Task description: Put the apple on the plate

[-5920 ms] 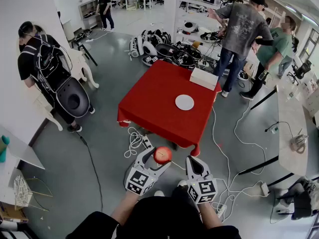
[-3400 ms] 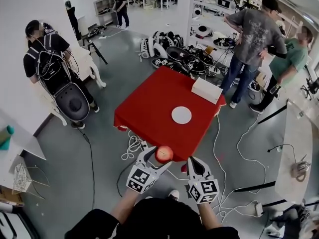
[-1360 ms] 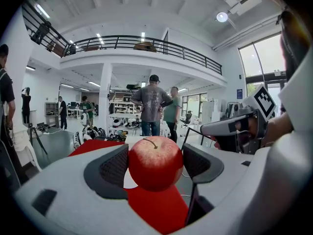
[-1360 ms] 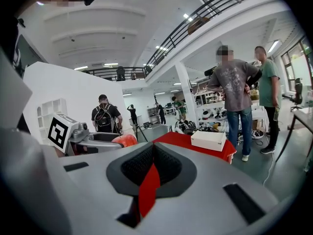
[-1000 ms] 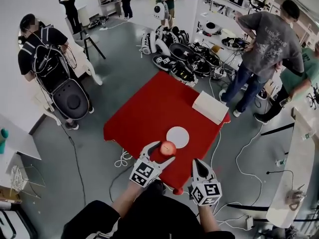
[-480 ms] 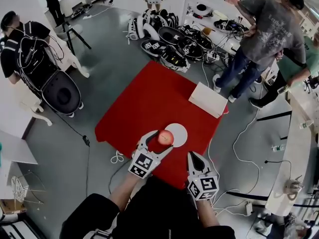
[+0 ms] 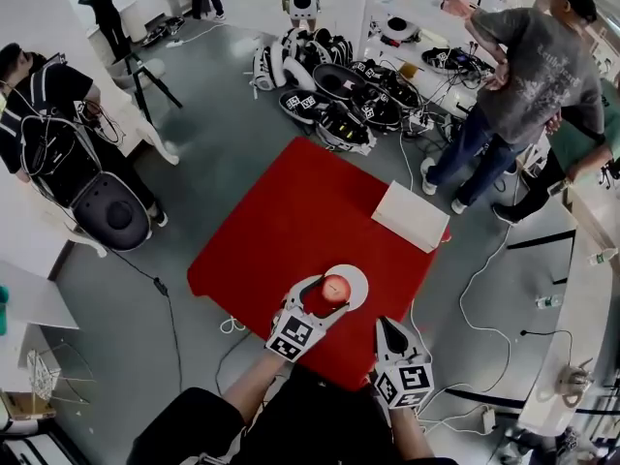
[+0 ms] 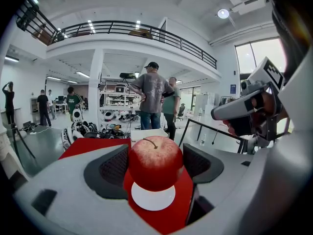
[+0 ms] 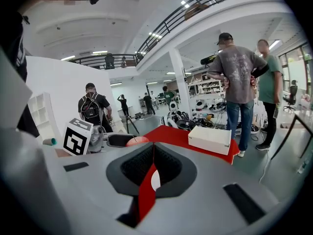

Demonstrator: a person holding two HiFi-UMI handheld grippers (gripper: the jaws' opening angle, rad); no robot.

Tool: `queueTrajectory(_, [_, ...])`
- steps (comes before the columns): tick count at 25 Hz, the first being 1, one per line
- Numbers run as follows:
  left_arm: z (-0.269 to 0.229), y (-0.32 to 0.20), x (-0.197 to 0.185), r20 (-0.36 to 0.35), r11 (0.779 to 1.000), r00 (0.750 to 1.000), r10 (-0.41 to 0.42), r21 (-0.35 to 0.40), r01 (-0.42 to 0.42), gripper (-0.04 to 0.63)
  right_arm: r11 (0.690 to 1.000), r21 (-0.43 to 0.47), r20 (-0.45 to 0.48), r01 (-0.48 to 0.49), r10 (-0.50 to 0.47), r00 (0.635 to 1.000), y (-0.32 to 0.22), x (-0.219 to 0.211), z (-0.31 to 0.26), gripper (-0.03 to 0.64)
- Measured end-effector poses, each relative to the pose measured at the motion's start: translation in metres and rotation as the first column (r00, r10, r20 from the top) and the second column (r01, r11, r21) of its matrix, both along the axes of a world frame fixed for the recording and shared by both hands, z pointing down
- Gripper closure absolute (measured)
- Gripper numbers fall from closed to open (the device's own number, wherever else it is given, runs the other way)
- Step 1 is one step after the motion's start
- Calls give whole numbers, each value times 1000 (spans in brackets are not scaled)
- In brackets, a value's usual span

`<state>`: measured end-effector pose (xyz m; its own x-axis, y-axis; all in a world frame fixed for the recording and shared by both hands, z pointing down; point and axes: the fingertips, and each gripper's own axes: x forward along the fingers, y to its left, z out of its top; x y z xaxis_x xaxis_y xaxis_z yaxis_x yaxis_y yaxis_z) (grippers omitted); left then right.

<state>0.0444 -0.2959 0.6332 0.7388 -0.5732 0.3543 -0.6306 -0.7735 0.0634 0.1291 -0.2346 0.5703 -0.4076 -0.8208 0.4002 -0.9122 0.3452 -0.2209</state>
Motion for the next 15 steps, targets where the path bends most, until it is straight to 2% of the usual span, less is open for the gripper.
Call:
queueTrajectory(3, [10,-11,6,9,1000,1000,-3,2,3,250,1000,-6,7,10,-10,1000,-6,1,1,605])
queueTrajectory(7, [24,-24,18,41,999,999,-1,46,-1,250,1000,-17,8,18,-18,1000,-13,8,1,606])
queueTrajectory(15, [98,-39,45,100,1000,995,5,15,-7,250,997,-79,-12,11,-12,1000,-8,26,19,606])
